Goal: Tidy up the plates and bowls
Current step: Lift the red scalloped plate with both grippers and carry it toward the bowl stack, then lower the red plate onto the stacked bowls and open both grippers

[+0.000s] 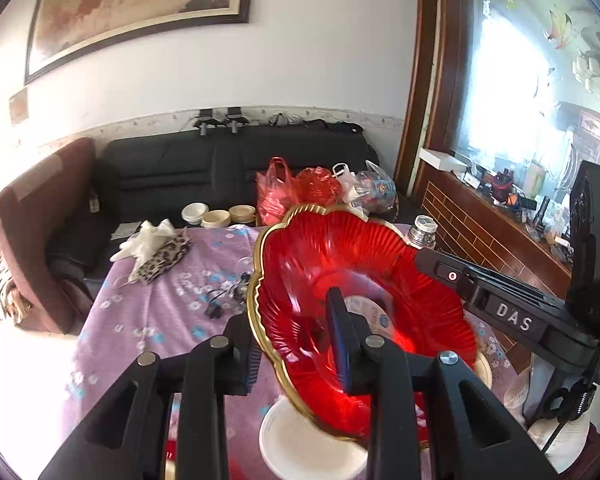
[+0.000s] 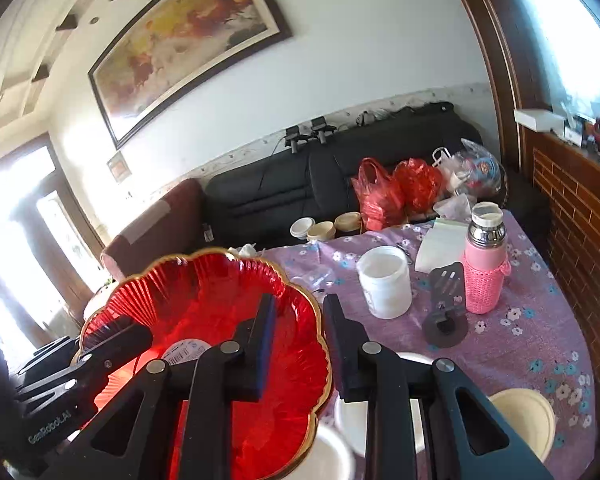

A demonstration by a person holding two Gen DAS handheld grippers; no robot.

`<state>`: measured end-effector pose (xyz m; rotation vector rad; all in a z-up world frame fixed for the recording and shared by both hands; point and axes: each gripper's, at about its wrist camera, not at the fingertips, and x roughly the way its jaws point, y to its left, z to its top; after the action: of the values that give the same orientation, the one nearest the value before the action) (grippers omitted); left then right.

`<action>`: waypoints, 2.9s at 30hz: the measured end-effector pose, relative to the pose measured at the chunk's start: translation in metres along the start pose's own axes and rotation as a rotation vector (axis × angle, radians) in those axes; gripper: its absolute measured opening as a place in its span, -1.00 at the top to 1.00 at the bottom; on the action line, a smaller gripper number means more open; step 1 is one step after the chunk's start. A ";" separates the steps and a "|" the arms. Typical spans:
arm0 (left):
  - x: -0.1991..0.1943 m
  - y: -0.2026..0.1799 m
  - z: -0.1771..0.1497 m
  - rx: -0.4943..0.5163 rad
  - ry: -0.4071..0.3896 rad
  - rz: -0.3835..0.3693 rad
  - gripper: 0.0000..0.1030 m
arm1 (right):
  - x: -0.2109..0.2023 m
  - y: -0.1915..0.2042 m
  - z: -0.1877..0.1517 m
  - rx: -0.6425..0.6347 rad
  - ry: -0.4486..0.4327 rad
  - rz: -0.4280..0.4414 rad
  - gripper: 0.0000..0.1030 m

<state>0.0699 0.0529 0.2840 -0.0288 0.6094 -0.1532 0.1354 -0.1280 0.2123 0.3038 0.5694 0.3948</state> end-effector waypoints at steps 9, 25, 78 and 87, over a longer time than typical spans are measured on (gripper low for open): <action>-0.045 0.054 -0.043 -0.125 0.012 0.009 0.47 | 0.001 0.053 -0.046 -0.035 0.116 0.053 0.52; -0.096 0.124 -0.127 -0.289 0.039 0.052 0.46 | 0.013 0.118 -0.132 -0.072 0.267 0.114 0.52; -0.007 0.234 -0.235 -0.512 0.306 0.153 -0.10 | 0.117 0.168 -0.207 -0.111 0.490 0.070 0.51; -0.011 0.226 -0.231 -0.478 0.288 0.177 -0.27 | 0.104 0.171 -0.203 -0.096 0.441 0.119 0.29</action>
<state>-0.0408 0.2824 0.0850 -0.4194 0.9217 0.1661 0.0519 0.1028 0.0667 0.1571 0.9637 0.6089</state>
